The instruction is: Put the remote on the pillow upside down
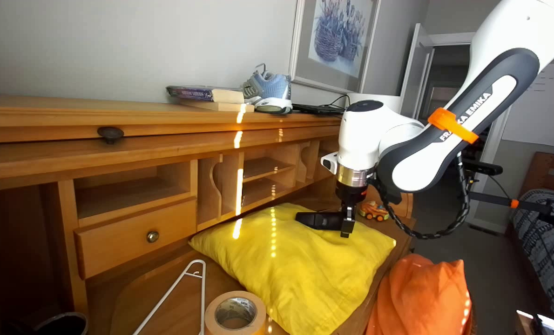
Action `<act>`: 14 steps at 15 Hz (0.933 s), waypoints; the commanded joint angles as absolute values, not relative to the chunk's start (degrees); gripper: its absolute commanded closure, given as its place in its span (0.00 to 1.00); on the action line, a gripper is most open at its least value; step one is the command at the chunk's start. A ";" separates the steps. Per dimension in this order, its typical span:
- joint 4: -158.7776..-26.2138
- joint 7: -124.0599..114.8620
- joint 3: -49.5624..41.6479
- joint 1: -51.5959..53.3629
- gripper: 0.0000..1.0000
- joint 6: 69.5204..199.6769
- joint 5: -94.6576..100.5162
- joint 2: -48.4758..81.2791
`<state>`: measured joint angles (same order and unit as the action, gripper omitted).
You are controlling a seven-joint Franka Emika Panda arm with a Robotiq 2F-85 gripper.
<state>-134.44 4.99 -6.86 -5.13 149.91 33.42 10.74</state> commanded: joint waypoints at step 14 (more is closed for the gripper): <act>-138.36 3.20 -7.33 -2.98 0.68 165.26 52.60 13.98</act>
